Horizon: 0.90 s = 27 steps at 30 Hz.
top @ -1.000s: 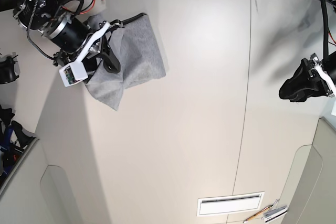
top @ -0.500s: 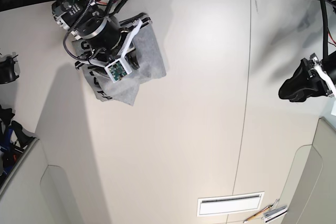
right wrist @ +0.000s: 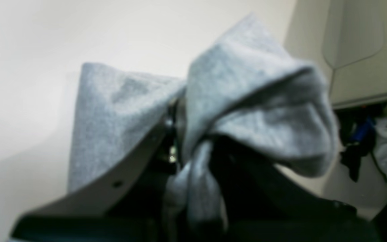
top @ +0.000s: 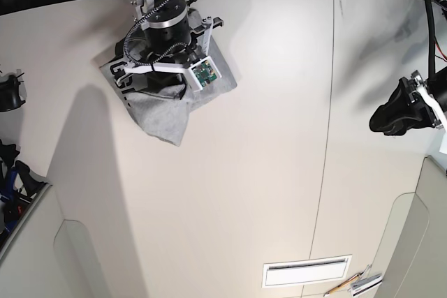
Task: Fold the T-shirt properly
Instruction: 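Lift the collar end with the right gripper and fold it over the bundle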
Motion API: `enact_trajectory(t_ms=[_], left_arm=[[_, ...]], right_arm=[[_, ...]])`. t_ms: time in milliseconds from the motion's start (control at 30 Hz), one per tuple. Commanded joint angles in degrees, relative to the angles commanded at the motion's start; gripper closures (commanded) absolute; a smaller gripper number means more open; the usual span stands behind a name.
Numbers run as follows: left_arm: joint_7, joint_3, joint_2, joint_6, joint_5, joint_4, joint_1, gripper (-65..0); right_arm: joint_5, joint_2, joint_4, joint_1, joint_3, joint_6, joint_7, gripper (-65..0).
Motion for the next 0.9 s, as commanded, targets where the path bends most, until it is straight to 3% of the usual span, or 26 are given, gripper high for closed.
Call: enact_trajectory(t_ms=[167, 300, 400, 800, 867, 900], left_arm=[[0.0, 0.0, 0.0, 0.0, 0.0, 0.0, 0.0, -42.1], [0.0, 0.0, 0.0, 0.0, 0.0, 0.0, 0.0, -42.1], [0.0, 0.0, 0.0, 0.0, 0.0, 0.0, 0.0, -42.1], [0.0, 0.5, 0.0, 0.0, 0.0, -0.2, 0.2, -42.1], [0.0, 0.5, 0.0, 0.0, 0.0, -0.2, 0.2, -42.1], [0.0, 0.5, 0.0, 0.0, 0.0, -0.2, 0.2, -42.1]], right_arm=[[-1.5, 0.1, -5.0, 0.9, -1.0, -0.02, -0.1, 0.0], [-8.3, 0.8, -10.4, 4.4, -7.9, -5.46, -3.1, 0.0], [-11.4, 0.8, -13.2, 7.0, -14.6, -7.45, -5.7, 0.0], [-3.4, 0.8, -14.5, 8.3, -15.4, -6.23, -5.7, 0.0], [-0.6, 0.8, -14.5, 8.5, -15.4, -3.76, -4.1, -6.2], [0.4, 0.8, -14.5, 8.4, -15.4, -3.54, -3.3, -11.1]])
